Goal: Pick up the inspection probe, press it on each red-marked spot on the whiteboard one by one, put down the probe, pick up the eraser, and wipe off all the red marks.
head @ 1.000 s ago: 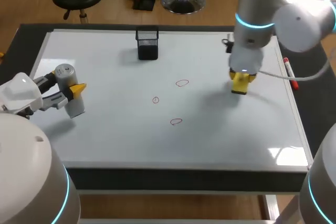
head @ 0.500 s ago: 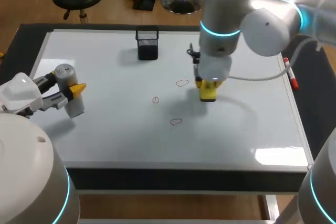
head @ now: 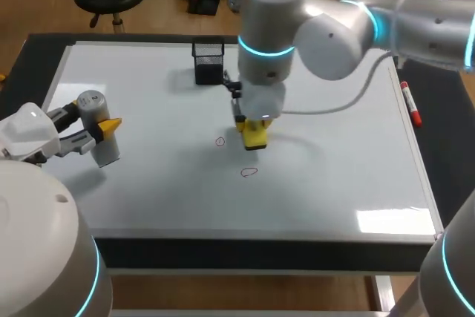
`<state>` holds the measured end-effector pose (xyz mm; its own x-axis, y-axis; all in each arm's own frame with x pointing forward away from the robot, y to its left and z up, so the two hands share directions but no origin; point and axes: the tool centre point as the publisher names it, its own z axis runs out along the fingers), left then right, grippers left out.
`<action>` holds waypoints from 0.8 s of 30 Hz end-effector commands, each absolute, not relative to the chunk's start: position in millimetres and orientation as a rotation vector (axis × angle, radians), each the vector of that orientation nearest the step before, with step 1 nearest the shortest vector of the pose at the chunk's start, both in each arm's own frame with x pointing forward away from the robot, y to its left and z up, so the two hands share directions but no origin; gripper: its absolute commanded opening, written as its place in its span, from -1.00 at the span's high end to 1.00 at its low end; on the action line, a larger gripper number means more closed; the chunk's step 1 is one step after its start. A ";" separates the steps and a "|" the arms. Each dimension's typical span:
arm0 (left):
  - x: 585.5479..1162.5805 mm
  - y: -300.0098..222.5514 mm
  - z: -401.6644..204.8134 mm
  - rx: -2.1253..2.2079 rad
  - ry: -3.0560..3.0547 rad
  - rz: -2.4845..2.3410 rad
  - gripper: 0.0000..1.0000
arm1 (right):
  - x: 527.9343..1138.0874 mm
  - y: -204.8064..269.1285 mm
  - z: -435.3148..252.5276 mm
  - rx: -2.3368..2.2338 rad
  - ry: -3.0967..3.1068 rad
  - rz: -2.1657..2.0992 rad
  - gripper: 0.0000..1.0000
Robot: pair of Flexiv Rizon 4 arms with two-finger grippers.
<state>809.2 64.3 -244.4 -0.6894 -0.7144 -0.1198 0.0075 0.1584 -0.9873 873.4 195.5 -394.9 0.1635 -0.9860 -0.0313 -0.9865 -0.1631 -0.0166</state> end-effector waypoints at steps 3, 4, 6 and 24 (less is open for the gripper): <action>810.9 61.3 -243.8 -0.676 1.846 -1.577 1.00 | 878.5 227.8 -402.4 -2.434 2.021 -0.085 1.00; 810.9 61.3 -243.8 -0.676 1.846 -1.577 1.00 | 878.6 231.5 -403.3 -2.438 2.017 -0.086 1.00; 810.9 61.3 -243.8 -0.676 1.846 -1.577 1.00 | 879.2 239.0 -404.8 -2.442 2.013 -0.083 1.00; 810.9 61.3 -243.8 -0.676 1.846 -1.577 1.00 | 877.4 268.7 -414.5 -2.371 2.034 -0.059 1.00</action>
